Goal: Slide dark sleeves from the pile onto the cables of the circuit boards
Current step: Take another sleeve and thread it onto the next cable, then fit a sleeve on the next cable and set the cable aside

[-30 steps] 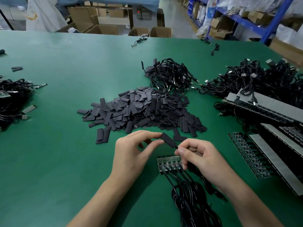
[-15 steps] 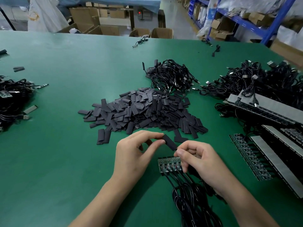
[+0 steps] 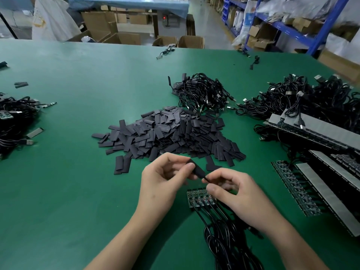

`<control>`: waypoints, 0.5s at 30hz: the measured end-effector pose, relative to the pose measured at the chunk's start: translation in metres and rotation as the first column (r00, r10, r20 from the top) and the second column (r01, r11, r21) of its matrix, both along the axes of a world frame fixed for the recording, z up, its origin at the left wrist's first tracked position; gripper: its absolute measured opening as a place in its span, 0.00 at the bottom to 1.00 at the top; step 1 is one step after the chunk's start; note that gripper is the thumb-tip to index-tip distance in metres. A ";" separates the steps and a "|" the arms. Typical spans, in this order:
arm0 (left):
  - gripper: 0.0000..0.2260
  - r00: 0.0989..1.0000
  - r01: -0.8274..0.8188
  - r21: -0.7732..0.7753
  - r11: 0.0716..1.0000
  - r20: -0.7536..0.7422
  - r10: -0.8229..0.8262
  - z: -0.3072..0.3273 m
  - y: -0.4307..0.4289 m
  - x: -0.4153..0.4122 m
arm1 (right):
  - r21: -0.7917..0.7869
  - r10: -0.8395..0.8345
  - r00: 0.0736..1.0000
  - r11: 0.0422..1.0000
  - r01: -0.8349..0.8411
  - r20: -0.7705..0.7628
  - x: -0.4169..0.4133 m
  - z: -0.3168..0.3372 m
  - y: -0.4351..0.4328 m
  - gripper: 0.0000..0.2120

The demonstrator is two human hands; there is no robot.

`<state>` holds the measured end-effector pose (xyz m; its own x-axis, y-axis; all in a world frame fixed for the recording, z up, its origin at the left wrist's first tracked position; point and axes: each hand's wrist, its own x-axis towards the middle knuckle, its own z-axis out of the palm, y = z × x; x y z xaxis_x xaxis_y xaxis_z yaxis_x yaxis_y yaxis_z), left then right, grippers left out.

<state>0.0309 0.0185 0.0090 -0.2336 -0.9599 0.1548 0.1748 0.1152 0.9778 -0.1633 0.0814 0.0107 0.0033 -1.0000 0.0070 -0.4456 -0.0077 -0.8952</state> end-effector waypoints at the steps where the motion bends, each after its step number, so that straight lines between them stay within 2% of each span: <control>1: 0.07 0.999 -0.016 0.028 0.999 -0.027 0.017 0.002 -0.002 0.001 | -0.032 0.009 0.995 0.999 -0.013 -0.102 -0.005 0.002 0.000 0.13; 4: 0.11 0.991 -0.063 0.120 0.991 -0.111 0.077 0.005 -0.005 0.005 | -0.041 0.028 0.957 0.998 -0.042 -0.287 -0.015 0.005 0.000 0.08; 7: 0.12 0.984 -0.074 0.161 0.984 -0.147 0.098 0.006 -0.006 0.006 | -0.020 0.035 0.955 0.999 -0.043 -0.295 -0.015 0.002 -0.002 0.08; 9: 0.12 0.990 -0.060 0.162 0.985 -0.116 0.080 0.006 -0.008 0.008 | -0.032 0.011 0.970 0.999 -0.019 -0.244 -0.013 0.002 -0.002 0.09; 10: 0.12 0.997 -0.051 0.148 0.988 -0.057 0.060 0.006 -0.009 0.008 | -0.035 -0.022 0.979 0.999 0.016 -0.202 -0.013 0.004 -0.002 0.09; 12: 0.13 0.986 -0.029 0.045 0.999 0.168 0.021 0.004 -0.012 0.011 | -0.046 -0.121 0.986 0.992 0.116 -0.117 -0.014 0.008 -0.003 0.09; 13: 0.12 0.948 0.003 -0.050 0.999 0.317 0.013 0.003 -0.014 0.015 | -0.067 -0.177 0.980 0.983 0.171 -0.091 -0.014 0.011 -0.006 0.12; 15: 0.15 0.795 0.153 -0.218 0.964 0.606 0.011 0.003 -0.016 0.023 | -0.121 -0.261 0.963 0.960 0.252 -0.063 -0.016 0.019 -0.015 0.13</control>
